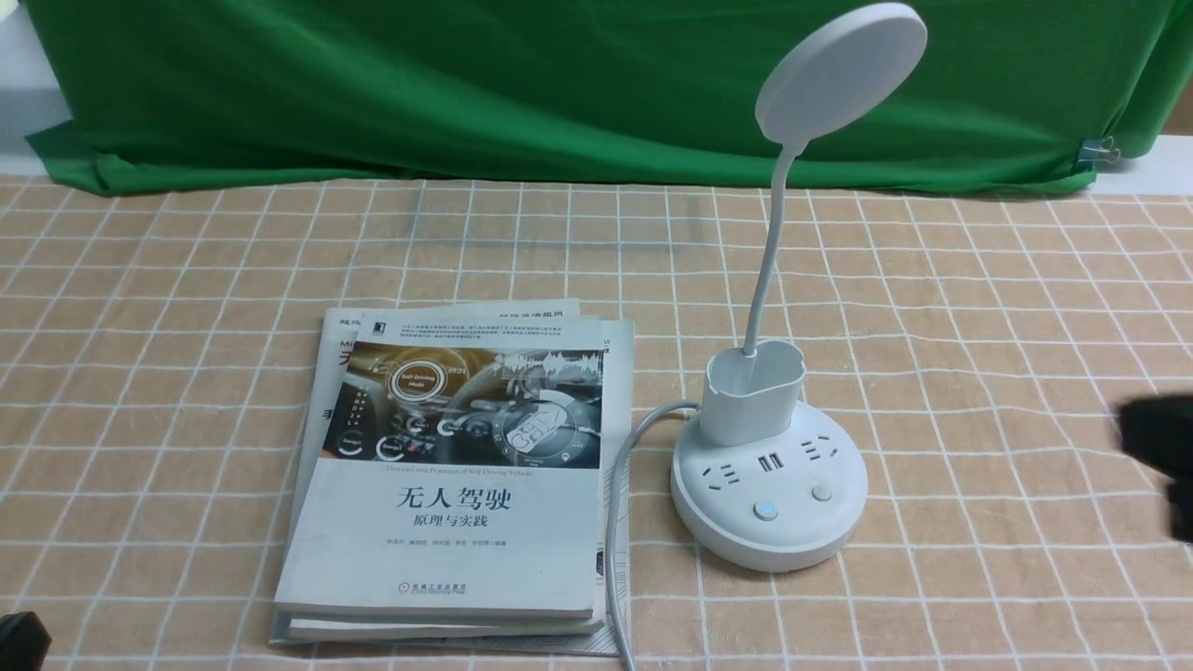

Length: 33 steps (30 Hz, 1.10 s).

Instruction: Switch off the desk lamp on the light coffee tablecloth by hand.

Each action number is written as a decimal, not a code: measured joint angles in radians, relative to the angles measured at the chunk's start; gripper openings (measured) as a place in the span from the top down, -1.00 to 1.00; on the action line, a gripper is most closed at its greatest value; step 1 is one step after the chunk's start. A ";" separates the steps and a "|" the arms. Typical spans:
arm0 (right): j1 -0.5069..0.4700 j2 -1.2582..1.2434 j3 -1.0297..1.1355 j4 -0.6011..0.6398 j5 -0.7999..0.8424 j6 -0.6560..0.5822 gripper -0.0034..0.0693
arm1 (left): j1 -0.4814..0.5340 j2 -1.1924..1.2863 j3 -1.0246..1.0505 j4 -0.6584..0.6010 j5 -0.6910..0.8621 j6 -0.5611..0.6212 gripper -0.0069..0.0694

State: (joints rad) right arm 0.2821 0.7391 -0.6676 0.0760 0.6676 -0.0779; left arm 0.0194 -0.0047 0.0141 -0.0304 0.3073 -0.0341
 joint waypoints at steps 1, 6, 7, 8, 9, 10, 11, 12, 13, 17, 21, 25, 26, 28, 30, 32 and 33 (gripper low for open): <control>-0.036 -0.058 0.066 0.001 -0.047 0.000 0.85 | 0.000 0.000 0.000 0.004 0.000 0.000 0.81; -0.168 -0.341 0.387 0.001 -0.336 -0.017 0.85 | 0.000 0.000 0.000 0.007 0.000 0.000 0.81; -0.185 -0.398 0.437 0.001 -0.382 -0.019 0.85 | 0.000 0.000 0.000 0.007 0.000 0.000 0.81; -0.204 -0.450 0.496 0.001 -0.430 -0.020 0.84 | 0.000 0.000 0.000 0.008 0.000 0.000 0.81; -0.223 -0.499 0.558 0.001 -0.479 -0.020 0.84 | 0.000 0.000 0.000 0.008 0.000 0.000 0.81; -0.236 -0.542 0.603 0.001 -0.511 -0.021 0.84 | 0.000 0.000 0.000 0.008 0.000 0.000 0.81; -0.237 -0.558 0.610 0.001 -0.518 -0.021 0.84 | 0.000 0.000 0.000 0.008 0.000 0.000 0.81; -0.250 -0.606 0.659 0.001 -0.549 -0.025 0.84 | 0.000 0.000 0.000 0.008 0.000 0.000 0.81; -0.253 -0.620 0.664 0.001 -0.558 -0.027 0.84 | 0.000 0.000 0.000 0.008 0.000 0.000 0.81; -0.264 -0.664 0.672 0.001 -0.562 -0.053 0.83 | 0.000 0.000 0.000 0.008 0.000 0.000 0.81; -0.265 -0.682 0.672 0.001 -0.508 -0.057 0.84 | 0.000 0.000 0.000 0.008 0.000 0.000 0.81; -0.265 -0.730 0.672 0.000 -0.445 -0.057 0.84 | 0.000 0.000 0.000 0.008 0.000 0.000 0.81; -0.265 -0.734 0.672 0.000 -0.442 -0.057 0.84 | 0.000 0.000 0.000 0.008 -0.001 0.000 0.81; -0.265 -0.737 0.672 0.000 -0.432 -0.057 0.84 | 0.000 0.000 0.000 0.008 0.001 0.000 0.81; -0.265 -0.737 0.672 0.000 -0.430 -0.057 0.84 | 0.000 0.000 0.000 0.009 -0.001 0.000 0.81; -0.265 -0.737 0.672 0.000 -0.427 -0.057 0.83 | 0.000 0.000 0.000 0.009 -0.001 0.000 0.81; -0.265 -0.737 0.672 0.000 -0.426 -0.057 0.82 | 0.000 0.000 0.000 0.010 -0.001 0.000 0.81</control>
State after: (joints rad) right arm 0.0172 0.0022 0.0048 0.0763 0.2420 -0.1346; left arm 0.0194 -0.0047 0.0141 -0.0206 0.3062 -0.0341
